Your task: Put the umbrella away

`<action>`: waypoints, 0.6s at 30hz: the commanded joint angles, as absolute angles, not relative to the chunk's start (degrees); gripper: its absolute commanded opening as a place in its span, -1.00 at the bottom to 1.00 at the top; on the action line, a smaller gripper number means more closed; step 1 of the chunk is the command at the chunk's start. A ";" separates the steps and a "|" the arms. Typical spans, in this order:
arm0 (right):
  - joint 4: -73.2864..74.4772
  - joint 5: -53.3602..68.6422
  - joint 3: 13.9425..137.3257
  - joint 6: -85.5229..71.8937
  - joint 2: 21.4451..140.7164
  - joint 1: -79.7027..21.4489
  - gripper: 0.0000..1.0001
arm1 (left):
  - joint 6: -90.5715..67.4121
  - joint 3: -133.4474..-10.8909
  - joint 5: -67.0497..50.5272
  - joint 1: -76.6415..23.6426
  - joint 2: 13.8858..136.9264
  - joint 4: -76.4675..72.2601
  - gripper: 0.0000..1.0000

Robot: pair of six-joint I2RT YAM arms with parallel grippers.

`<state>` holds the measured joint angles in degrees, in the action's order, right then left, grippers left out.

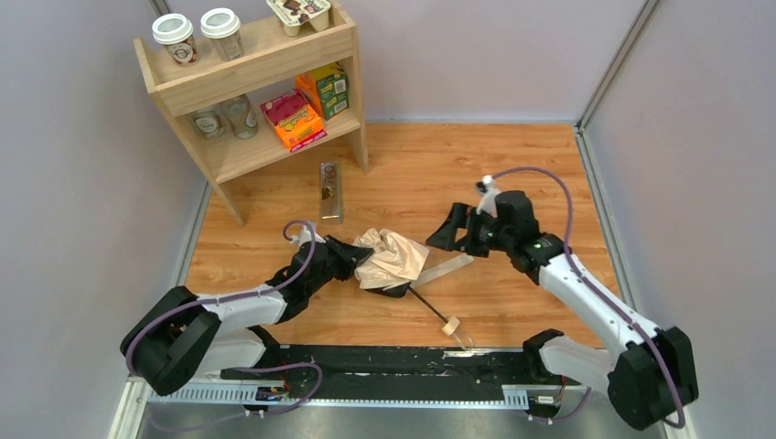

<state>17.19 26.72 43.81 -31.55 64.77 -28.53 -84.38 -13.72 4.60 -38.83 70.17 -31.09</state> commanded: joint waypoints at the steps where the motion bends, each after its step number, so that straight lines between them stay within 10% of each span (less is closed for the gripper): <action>1: 22.23 19.78 38.42 -46.03 57.32 -19.10 1.00 | -82.70 -16.08 3.52 -37.71 64.69 -38.14 -1.00; 18: -1.64 36.57 25.14 -75.30 63.54 -18.89 1.00 | -86.83 -20.74 -1.67 -36.83 63.01 -57.57 -1.00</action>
<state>10.24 34.22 27.05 -64.49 62.96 -15.11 -84.05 -16.75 0.84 -37.08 62.04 -44.73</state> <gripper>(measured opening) 0.998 0.236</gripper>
